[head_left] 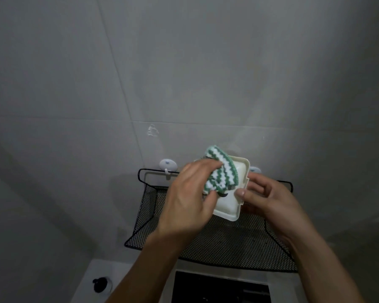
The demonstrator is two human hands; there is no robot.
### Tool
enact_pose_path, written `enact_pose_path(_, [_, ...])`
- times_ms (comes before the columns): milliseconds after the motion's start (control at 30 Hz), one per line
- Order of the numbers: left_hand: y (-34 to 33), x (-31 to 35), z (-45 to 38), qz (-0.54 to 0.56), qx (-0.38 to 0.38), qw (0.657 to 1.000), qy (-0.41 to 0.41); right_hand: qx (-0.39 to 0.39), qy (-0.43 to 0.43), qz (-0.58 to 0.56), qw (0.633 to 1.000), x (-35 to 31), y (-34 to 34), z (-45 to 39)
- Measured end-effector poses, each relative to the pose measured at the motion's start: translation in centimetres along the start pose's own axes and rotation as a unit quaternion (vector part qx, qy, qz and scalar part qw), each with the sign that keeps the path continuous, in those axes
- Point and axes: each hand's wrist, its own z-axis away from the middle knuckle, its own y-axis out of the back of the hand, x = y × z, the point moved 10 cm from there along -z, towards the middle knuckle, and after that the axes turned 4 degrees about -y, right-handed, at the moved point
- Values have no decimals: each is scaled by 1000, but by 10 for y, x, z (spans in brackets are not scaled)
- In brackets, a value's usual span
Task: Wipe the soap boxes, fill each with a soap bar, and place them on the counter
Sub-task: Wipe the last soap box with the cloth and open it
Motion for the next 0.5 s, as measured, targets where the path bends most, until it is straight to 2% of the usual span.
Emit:
enact_pose_path(133, [-13, -10, -1, -64, -39, 996, 40, 9, 23, -6, 1000, -3, -1, 1])
enact_pose_path(300, [-19, -11, -4, -63, -44, 994, 81, 4, 36, -9, 999, -6, -7, 1])
enact_pose_path(400, [-20, -4, -11, -58, -57, 995, 55, -13, 23, -23, 999, -7, -11, 2])
enact_pose_path(500, [-22, 14, -17, -66, -82, 994, -6, -49, 17, -25, 998, -9, -17, 2])
